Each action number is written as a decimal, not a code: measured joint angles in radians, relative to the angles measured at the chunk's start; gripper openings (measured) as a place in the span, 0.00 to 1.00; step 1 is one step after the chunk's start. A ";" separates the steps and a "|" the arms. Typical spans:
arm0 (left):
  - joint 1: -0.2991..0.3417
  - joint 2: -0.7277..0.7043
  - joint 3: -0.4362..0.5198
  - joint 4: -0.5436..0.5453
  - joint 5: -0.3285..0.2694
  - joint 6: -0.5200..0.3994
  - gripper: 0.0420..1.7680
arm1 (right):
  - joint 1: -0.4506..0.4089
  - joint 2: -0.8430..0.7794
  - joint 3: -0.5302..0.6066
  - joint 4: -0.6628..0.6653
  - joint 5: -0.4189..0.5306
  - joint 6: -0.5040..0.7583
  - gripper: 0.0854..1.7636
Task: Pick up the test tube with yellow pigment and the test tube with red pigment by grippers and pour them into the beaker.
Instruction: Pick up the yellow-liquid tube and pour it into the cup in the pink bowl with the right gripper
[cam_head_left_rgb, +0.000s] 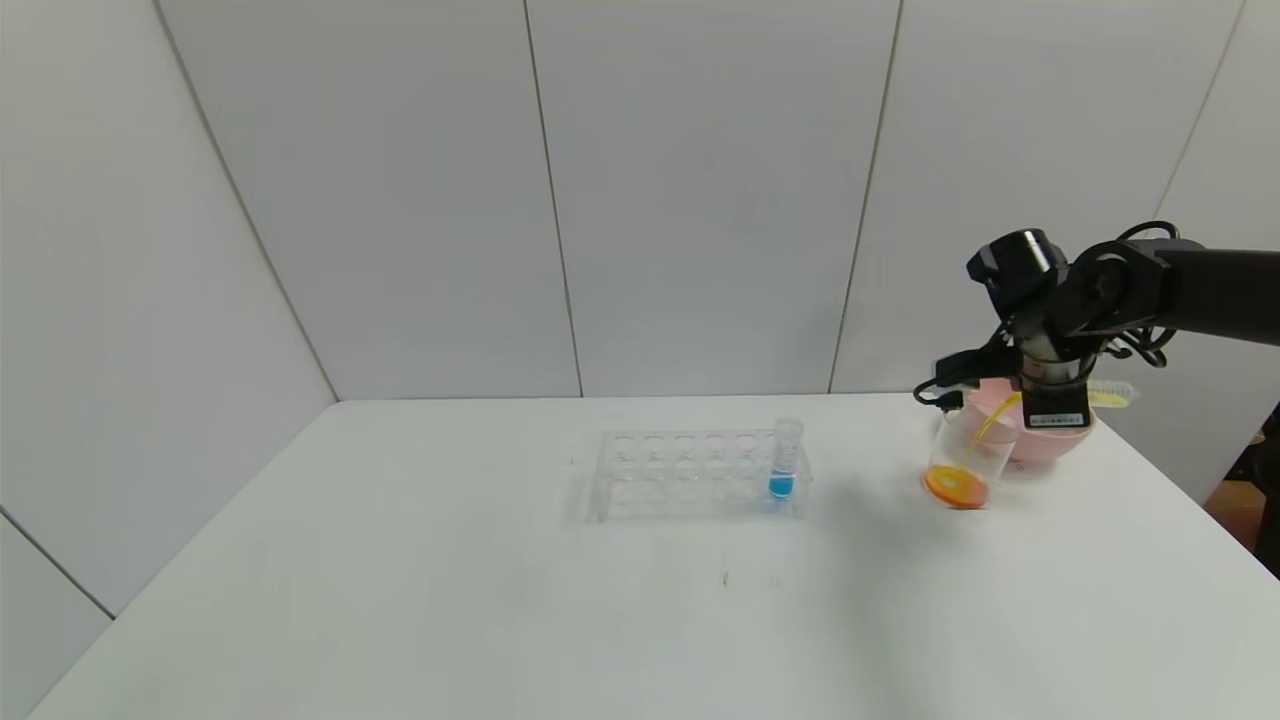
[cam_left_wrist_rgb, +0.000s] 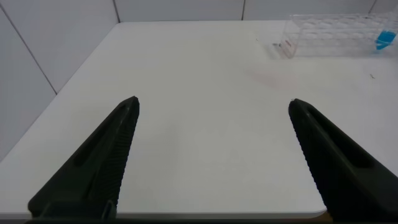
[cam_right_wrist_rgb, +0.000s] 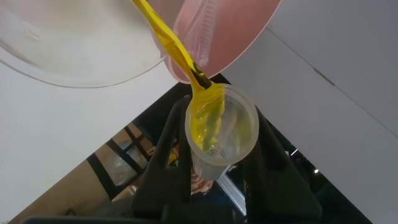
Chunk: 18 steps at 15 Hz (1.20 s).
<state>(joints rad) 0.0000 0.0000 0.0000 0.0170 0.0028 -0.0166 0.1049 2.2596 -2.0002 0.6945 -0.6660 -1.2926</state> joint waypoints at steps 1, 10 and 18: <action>0.000 0.000 0.000 0.000 0.000 0.000 0.97 | 0.003 0.000 0.000 0.003 -0.004 -0.006 0.26; 0.000 0.000 0.000 0.000 0.000 0.000 0.97 | 0.032 -0.010 0.000 0.006 -0.008 -0.090 0.26; 0.000 0.000 0.000 0.000 0.000 0.000 0.97 | 0.037 -0.007 0.000 -0.004 -0.068 -0.145 0.26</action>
<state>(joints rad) 0.0000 0.0000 0.0000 0.0170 0.0028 -0.0166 0.1417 2.2523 -2.0002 0.6906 -0.7336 -1.4379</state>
